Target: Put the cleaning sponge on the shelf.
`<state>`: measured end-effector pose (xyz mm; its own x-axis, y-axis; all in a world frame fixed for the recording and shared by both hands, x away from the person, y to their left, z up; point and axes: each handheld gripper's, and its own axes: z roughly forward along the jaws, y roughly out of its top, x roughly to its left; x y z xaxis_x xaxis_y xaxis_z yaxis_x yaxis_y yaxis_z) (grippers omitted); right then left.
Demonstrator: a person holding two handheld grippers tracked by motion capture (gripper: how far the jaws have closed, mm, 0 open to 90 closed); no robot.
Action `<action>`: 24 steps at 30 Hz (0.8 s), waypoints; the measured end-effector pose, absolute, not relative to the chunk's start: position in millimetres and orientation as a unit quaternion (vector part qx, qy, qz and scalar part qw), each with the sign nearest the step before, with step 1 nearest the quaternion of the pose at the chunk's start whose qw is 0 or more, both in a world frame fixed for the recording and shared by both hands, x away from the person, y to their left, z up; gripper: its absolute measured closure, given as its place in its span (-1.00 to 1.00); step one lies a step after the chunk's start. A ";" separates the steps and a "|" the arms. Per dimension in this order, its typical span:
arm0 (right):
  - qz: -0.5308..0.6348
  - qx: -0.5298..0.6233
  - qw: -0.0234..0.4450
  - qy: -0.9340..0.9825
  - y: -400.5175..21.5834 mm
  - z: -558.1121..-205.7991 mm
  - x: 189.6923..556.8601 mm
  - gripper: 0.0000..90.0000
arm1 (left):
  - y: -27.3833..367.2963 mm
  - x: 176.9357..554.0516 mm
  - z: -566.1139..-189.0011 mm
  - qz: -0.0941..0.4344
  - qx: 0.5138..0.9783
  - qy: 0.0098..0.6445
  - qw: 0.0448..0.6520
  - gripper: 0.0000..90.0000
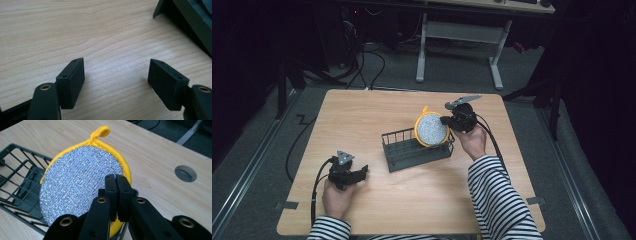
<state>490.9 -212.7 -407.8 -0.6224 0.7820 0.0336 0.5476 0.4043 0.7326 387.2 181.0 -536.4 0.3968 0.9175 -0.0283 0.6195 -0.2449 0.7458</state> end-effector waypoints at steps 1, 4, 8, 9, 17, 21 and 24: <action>0.367 0.402 0.158 0.824 -213.2 -409.3 491.0 0.98 | 180.9 387.2 -536.4 0.214 0.760 0.506 0.349 -0.33; 0.366 0.403 0.151 0.825 -214.7 -412.3 489.7 0.97 | 180.9 387.2 -536.4 0.214 0.760 0.506 0.348 -0.33; 0.356 0.399 0.145 0.832 -215.0 -415.2 488.4 0.97 | 180.8 387.1 -536.4 0.214 0.760 0.506 0.348 -0.33; 0.354 0.398 0.143 0.834 -215.1 -416.0 488.2 0.97 | 180.7 387.1 -536.4 0.215 0.760 0.506 0.348 -0.33; 0.344 0.399 0.125 0.841 -216.2 -422.2 486.6 0.96 | 180.2 387.0 -536.4 0.216 0.760 0.505 0.346 -0.32; 0.347 0.411 0.114 0.835 -218.6 -424.4 486.8 0.76 | 180.1 387.0 -536.4 0.216 0.761 0.505 0.346 -0.32; 0.349 0.419 0.110 0.831 -219.8 -425.7 486.0 0.48 | 180.2 387.0 -536.4 0.216 0.760 0.505 0.346 -0.32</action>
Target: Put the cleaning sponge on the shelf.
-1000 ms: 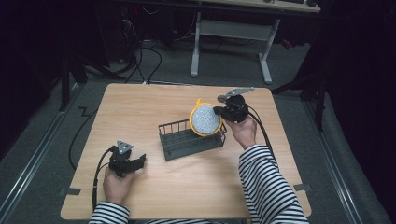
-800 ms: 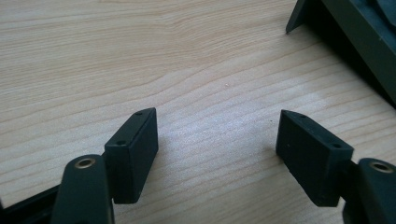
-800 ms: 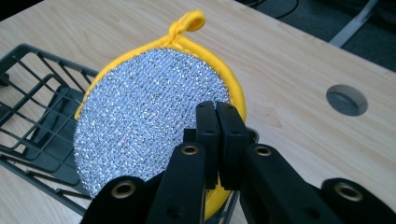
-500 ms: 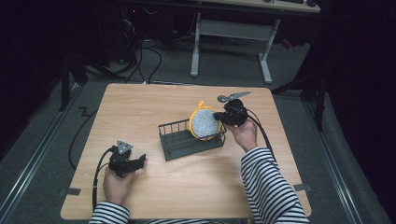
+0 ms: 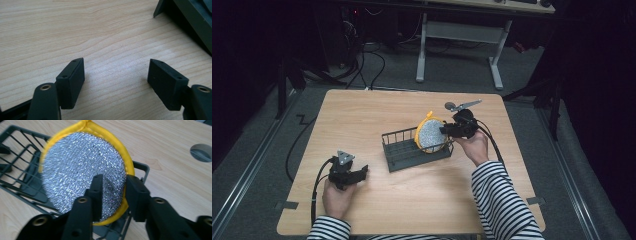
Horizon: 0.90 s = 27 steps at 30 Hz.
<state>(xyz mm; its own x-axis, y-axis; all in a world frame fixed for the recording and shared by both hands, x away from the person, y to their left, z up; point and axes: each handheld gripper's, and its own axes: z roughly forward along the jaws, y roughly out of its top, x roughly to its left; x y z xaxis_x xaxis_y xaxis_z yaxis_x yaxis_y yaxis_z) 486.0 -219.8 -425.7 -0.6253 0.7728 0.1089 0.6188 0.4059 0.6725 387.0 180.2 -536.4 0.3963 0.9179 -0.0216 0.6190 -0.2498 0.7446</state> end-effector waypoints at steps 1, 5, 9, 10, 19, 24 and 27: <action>0.352 0.420 0.106 0.829 -219.7 -425.2 485.6 0.41 | 180.2 387.0 -536.4 0.216 0.760 0.505 0.346 -0.32; 0.350 0.423 0.129 0.826 -216.5 -420.2 481.5 0.20 | 180.2 386.9 -536.4 0.216 0.761 0.505 0.346 -0.33; 0.354 0.431 0.136 0.819 -220.5 -416.2 478.6 0.10 | 180.3 386.9 -536.4 0.216 0.761 0.505 0.346 -0.33; 0.355 0.433 0.137 0.817 -222.6 -415.2 477.9 0.10 | 180.4 387.0 -536.4 0.215 0.760 0.505 0.347 -0.33; 0.373 0.463 0.154 0.789 -256.2 -407.3 460.5 0.05 | 180.9 387.1 -536.4 0.214 0.759 0.506 0.349 -0.33; 0.372 0.479 0.165 0.778 -279.0 -417.6 442.5 0.06 | 180.9 387.2 -536.4 0.214 0.759 0.506 0.349 -0.33; 0.367 0.505 0.168 0.763 -298.3 -436.4 429.9 0.06 | 181.0 387.4 -536.4 0.214 0.759 0.506 0.349 -0.33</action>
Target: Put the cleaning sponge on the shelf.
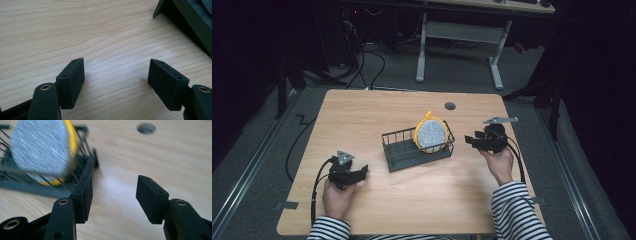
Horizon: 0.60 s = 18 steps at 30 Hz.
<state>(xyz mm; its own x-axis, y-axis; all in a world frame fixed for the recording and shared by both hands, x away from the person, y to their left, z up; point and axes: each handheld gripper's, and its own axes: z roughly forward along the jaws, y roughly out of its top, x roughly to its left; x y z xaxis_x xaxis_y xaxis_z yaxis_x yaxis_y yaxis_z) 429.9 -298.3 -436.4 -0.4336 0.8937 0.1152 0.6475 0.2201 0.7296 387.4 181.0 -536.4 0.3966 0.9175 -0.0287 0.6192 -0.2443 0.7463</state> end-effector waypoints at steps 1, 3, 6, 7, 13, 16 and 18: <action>0.366 0.513 0.167 0.758 -304.4 -442.0 426.1 0.06 | 180.9 387.4 -536.4 0.214 0.759 0.506 0.349 -0.33; 0.363 0.528 0.166 0.750 -316.7 -450.5 418.7 0.07 | 180.8 387.4 -536.4 0.214 0.760 0.506 0.348 -0.33; 0.370 0.538 0.170 0.738 -327.8 -454.7 409.6 0.07 | 180.5 387.3 -536.4 0.214 0.760 0.505 0.348 -0.33; 0.372 0.541 0.172 0.734 -331.2 -455.8 406.7 0.07 | 180.5 387.3 -536.4 0.215 0.760 0.505 0.348 -0.33; 0.380 0.552 0.173 0.722 -346.5 -464.2 391.9 0.07 | 180.3 387.3 -536.4 0.215 0.760 0.505 0.347 -0.33; 0.389 0.564 0.169 0.709 -354.0 -474.6 383.2 0.07 | 180.3 387.3 -536.4 0.215 0.761 0.505 0.347 -0.33; 0.389 0.568 0.169 0.705 -356.8 -480.0 379.0 0.07 | 180.2 387.3 -536.4 0.216 0.760 0.505 0.347 -0.33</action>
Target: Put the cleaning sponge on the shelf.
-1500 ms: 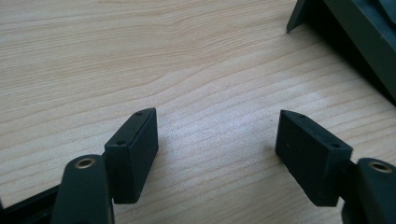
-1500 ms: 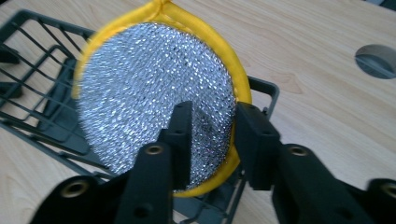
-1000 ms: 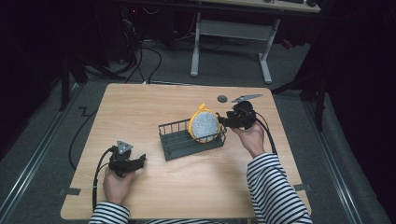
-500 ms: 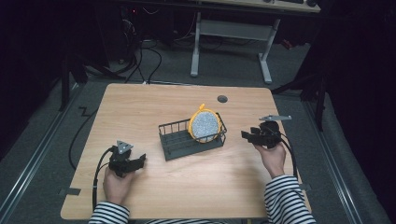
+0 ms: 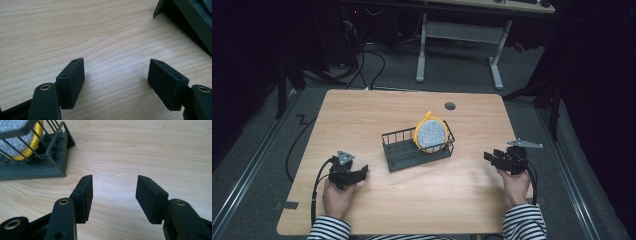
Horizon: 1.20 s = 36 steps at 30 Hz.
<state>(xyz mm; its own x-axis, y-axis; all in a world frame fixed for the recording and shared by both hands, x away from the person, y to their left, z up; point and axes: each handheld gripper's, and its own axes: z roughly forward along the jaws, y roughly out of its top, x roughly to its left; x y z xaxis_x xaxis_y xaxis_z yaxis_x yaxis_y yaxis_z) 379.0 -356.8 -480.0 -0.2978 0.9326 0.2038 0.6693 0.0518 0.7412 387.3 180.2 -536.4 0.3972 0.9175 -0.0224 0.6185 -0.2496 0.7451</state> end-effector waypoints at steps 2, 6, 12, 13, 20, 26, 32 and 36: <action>0.388 0.571 0.171 0.703 -358.5 -485.2 374.4 0.07 | 180.1 387.3 -536.4 0.216 0.761 0.505 0.347 -0.33; 0.385 0.573 0.178 0.701 -359.7 -490.9 369.1 0.07 | 180.1 387.3 -536.4 0.216 0.761 0.505 0.346 -0.33; 0.377 0.570 0.189 0.705 -357.2 -503.6 360.2 0.06 | 180.2 387.3 -536.4 0.215 0.761 0.505 0.347 -0.32; 0.373 0.571 0.191 0.706 -357.0 -505.5 359.0 0.06 | 180.1 387.3 -536.4 0.216 0.761 0.505 0.346 -0.32; 0.362 0.571 0.202 0.709 -356.1 -514.9 353.7 0.05 | 179.9 387.3 -536.4 0.216 0.761 0.505 0.346 -0.32; 0.353 0.570 0.209 0.712 -352.6 -523.2 350.6 0.04 | 179.8 387.2 -536.4 0.217 0.762 0.504 0.345 -0.32; 0.314 0.544 0.248 0.738 -342.4 -529.8 347.1 0.03 | 179.8 387.1 -536.3 0.217 0.762 0.504 0.344 -0.32; 0.316 0.538 0.245 0.742 -344.5 -529.9 348.5 -0.03 | 179.9 386.8 -536.2 0.217 0.762 0.504 0.343 -0.32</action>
